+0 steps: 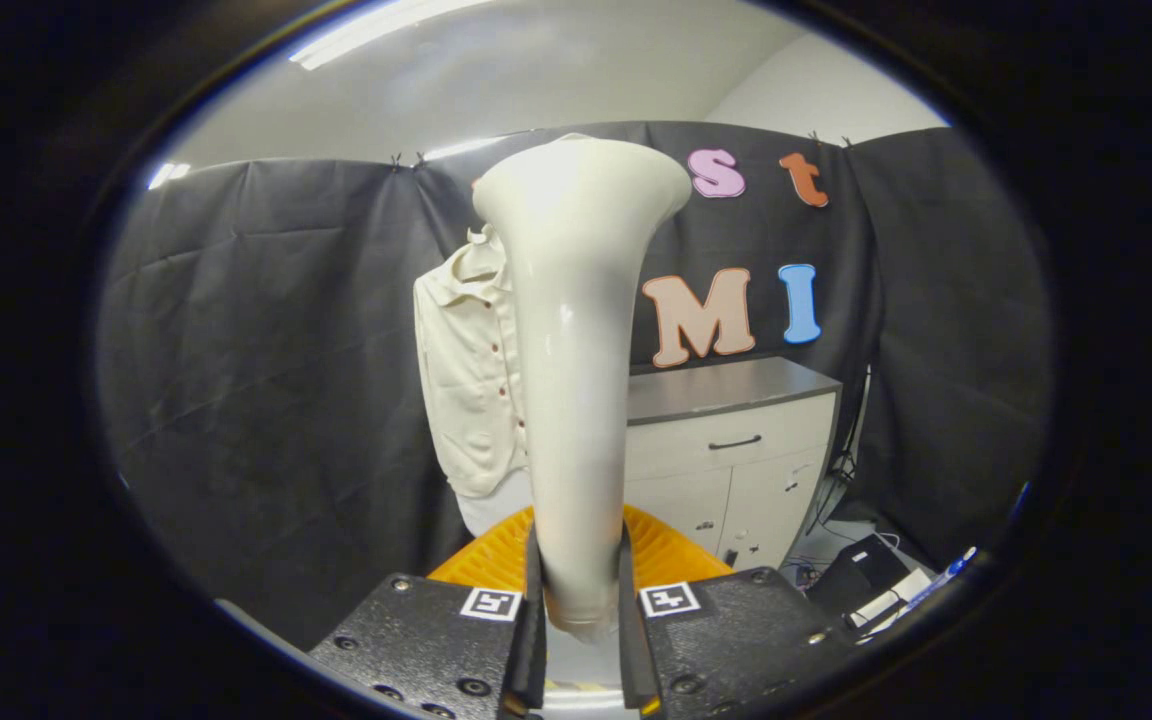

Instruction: Iron the clothes twice with a garment steamer, once on the left side and once on the right side.

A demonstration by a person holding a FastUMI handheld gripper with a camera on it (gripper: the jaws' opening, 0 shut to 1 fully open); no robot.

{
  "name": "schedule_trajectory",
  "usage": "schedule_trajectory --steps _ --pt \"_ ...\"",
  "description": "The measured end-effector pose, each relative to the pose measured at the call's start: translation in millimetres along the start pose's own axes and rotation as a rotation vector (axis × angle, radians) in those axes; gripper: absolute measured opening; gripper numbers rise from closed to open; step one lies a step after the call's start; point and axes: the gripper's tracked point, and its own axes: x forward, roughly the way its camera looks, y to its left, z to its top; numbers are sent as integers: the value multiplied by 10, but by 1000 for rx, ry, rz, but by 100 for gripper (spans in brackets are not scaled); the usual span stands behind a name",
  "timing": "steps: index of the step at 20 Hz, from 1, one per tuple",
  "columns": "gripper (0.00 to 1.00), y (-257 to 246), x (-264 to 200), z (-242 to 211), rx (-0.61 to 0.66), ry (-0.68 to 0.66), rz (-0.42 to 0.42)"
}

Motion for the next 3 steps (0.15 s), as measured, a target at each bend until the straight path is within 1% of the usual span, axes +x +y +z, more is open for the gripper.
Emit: schedule_trajectory --steps 3 --pt "29 12 12 -20 -3 4 -2"
